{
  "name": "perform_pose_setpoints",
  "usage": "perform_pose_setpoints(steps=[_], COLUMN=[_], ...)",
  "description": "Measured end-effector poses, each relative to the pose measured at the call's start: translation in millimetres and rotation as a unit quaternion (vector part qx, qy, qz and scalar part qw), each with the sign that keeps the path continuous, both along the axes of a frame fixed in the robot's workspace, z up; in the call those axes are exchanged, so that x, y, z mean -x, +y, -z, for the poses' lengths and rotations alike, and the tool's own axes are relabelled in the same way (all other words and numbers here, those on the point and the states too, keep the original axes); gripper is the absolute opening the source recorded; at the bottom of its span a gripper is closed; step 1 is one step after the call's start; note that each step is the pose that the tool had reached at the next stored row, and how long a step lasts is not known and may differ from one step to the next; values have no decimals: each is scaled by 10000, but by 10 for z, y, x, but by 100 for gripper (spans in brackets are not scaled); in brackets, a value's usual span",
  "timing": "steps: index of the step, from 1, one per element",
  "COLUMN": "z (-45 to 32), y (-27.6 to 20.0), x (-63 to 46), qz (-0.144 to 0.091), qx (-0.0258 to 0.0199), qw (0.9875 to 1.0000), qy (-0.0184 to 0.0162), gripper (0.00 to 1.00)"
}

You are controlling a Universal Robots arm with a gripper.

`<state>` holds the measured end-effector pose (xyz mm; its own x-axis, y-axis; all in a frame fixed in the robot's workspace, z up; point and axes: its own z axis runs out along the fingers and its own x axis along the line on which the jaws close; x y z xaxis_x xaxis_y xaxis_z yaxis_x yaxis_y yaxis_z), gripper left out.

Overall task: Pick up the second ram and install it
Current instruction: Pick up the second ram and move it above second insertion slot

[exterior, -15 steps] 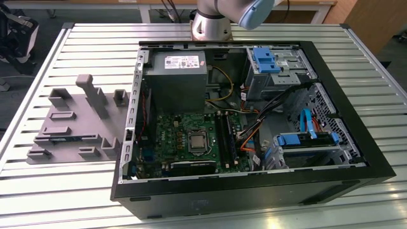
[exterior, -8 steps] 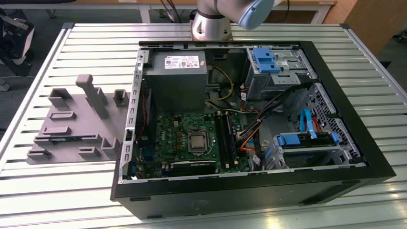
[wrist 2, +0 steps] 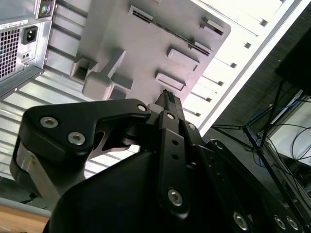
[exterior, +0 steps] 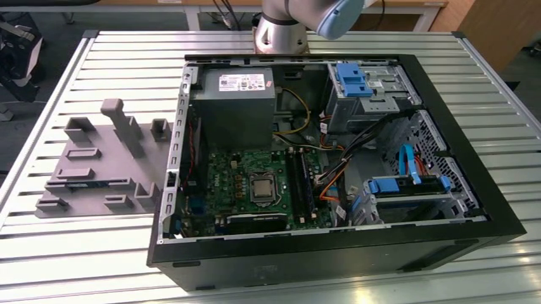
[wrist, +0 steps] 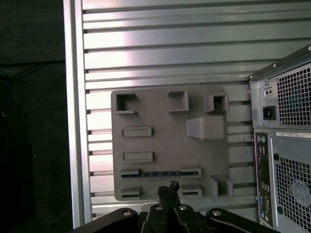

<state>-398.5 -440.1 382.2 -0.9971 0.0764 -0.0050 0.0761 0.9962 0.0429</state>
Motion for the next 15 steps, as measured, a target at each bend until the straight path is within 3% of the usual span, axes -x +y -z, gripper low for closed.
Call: perform_pose_setpoints(steps=[10,15], z=[0,0], y=[0,0], x=[1,3], qz=[-26,-209], qx=[0,0], qw=[10000,9998], qy=[0,0], gripper=[11,11])
